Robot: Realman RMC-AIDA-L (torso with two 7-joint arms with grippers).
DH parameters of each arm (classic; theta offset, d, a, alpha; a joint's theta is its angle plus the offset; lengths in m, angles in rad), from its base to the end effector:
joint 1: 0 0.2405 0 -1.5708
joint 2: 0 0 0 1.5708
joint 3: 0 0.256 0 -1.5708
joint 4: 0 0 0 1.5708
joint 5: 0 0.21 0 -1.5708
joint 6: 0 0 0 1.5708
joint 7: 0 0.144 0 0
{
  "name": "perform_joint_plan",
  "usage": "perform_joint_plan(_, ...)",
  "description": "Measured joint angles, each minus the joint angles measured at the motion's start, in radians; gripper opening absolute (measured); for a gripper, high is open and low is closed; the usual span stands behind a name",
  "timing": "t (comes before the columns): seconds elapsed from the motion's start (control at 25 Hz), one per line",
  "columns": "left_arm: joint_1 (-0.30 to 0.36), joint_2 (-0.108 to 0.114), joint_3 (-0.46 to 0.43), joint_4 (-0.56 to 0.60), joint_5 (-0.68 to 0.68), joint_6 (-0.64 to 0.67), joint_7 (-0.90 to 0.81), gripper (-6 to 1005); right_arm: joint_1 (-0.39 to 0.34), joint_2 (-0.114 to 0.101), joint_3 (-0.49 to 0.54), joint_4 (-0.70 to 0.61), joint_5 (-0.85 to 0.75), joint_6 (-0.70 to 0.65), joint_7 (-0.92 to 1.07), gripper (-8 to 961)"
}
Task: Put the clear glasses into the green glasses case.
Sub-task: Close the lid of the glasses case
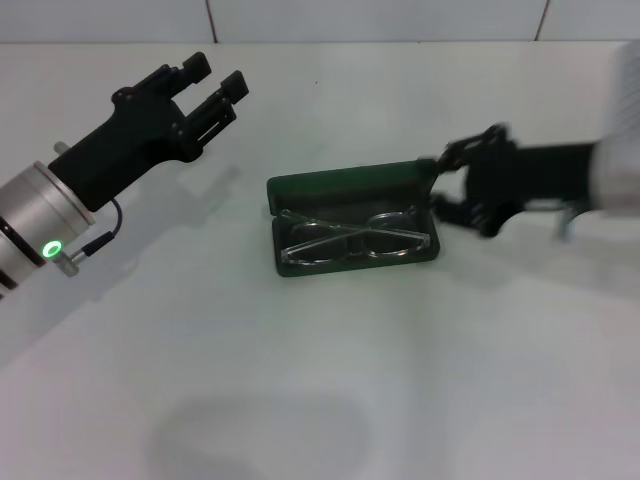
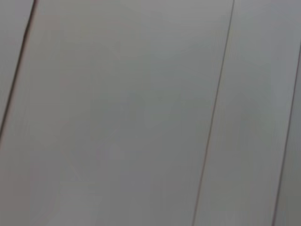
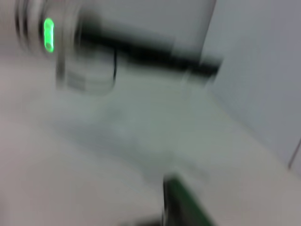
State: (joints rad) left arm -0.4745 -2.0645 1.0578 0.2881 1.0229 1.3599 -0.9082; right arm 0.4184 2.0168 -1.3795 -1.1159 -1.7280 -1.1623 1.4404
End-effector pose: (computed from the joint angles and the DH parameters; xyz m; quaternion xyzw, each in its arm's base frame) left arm -0.2670 0.3392 -0.0124 -0.8168 -0.2189 -0.4258 0.3219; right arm 0.1877 0.3588 -0.0046 -0.9704 0.0069 0.1383 0.1979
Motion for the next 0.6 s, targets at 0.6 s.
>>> perform_joint_plan(0.6,-0.140,0.002,0.001,0.005,0.249,-0.247,-0.287,653,0.058,-0.007,0.792,0.534,0.324,-0.484,-0.308,354)
